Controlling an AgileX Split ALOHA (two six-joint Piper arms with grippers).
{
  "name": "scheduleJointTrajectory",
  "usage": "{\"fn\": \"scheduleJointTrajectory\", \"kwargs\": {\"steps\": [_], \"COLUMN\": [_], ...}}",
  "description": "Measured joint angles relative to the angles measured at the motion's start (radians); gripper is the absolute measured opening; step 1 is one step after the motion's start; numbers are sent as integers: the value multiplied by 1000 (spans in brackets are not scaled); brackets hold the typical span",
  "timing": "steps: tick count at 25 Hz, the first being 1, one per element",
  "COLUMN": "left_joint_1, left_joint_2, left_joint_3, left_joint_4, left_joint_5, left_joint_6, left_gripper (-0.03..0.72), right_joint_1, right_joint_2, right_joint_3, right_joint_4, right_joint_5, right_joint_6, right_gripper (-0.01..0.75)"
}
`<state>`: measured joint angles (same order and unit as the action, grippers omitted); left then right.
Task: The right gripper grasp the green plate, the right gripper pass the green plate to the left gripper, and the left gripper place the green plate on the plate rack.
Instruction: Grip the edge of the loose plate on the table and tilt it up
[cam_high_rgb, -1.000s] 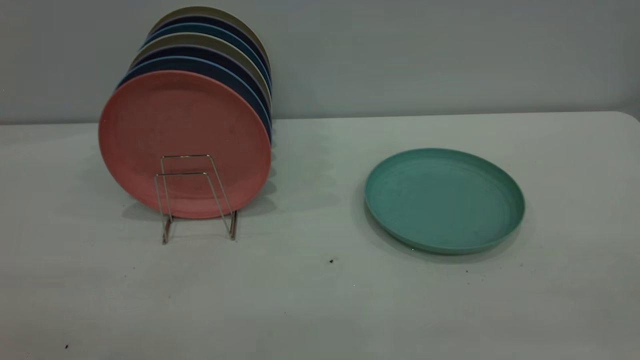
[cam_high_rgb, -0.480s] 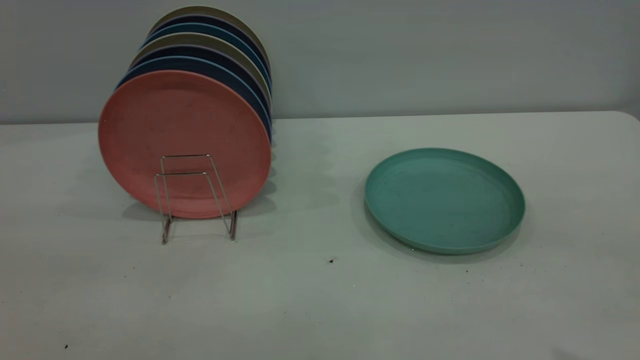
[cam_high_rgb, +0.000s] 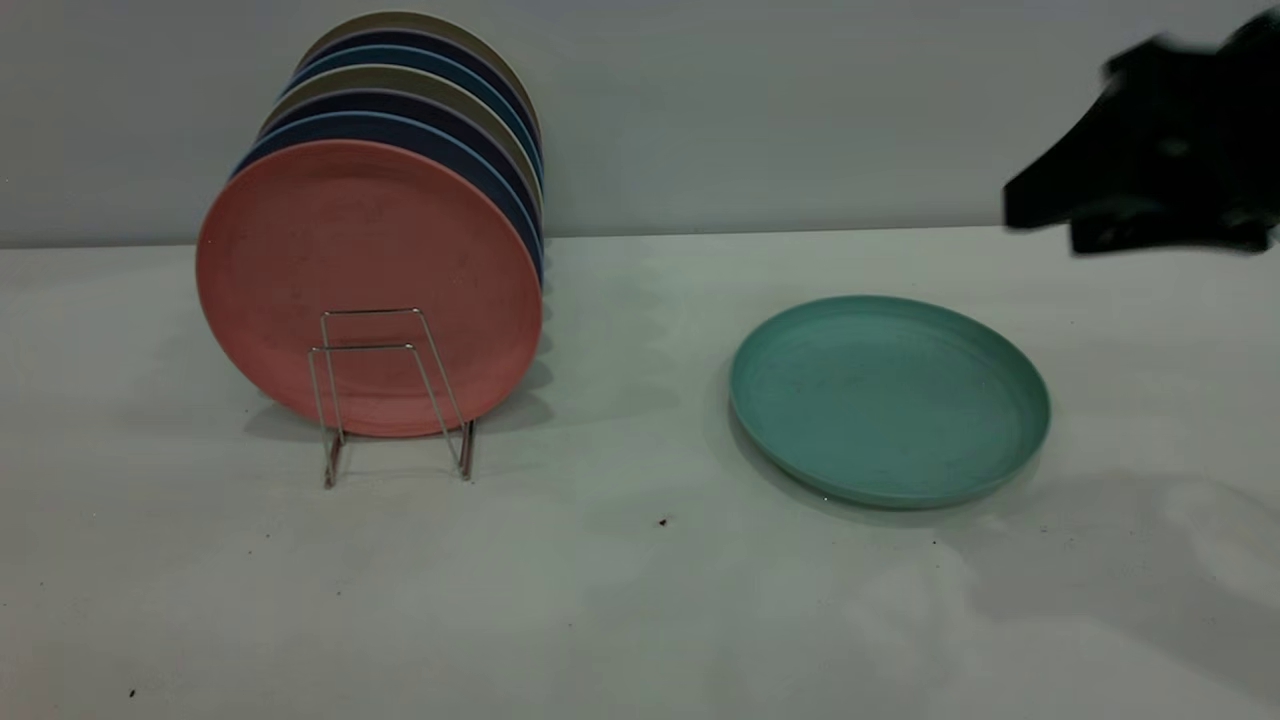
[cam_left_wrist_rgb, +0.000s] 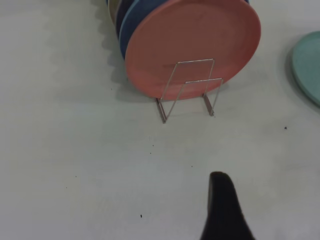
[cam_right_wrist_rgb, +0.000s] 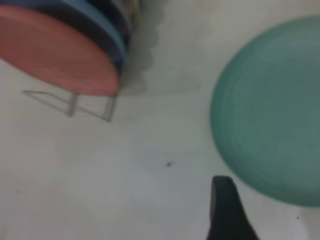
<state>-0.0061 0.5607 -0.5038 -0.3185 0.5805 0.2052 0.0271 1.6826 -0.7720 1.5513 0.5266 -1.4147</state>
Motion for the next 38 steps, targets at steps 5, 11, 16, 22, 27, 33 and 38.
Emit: {"fn": "scheduleJointTrajectory", "kwargs": {"steps": [5, 11, 16, 22, 27, 33, 38], "left_joint_1": [0, 0, 0, 0, 0, 0, 0], "left_joint_2": [49, 181, 287, 348, 348, 348, 348], "left_joint_3": [0, -1, -43, -63, -63, -63, -63], "left_joint_4": [-10, -45, -49, -49, -49, -49, -49], "left_joint_5": [26, 25, 24, 1, -4, -11, -24], "left_joint_6": [0, 17, 18, 18, 21, 21, 21], "left_gripper": [494, 494, 494, 494, 494, 494, 494], "right_joint_1": [-81, -207, -234, -234, -234, -234, -207], "right_joint_2": [198, 331, 420, 574, 671, 717, 729], "right_joint_3": [-117, -224, -292, -415, -485, -514, -516], "right_joint_4": [-18, -90, -169, -209, -211, -208, -199], "right_joint_5": [16, 68, 72, 79, 111, 150, 153], "right_joint_6": [6, 61, 125, 203, 227, 238, 246], "right_gripper": [466, 465, 465, 465, 465, 465, 465]}}
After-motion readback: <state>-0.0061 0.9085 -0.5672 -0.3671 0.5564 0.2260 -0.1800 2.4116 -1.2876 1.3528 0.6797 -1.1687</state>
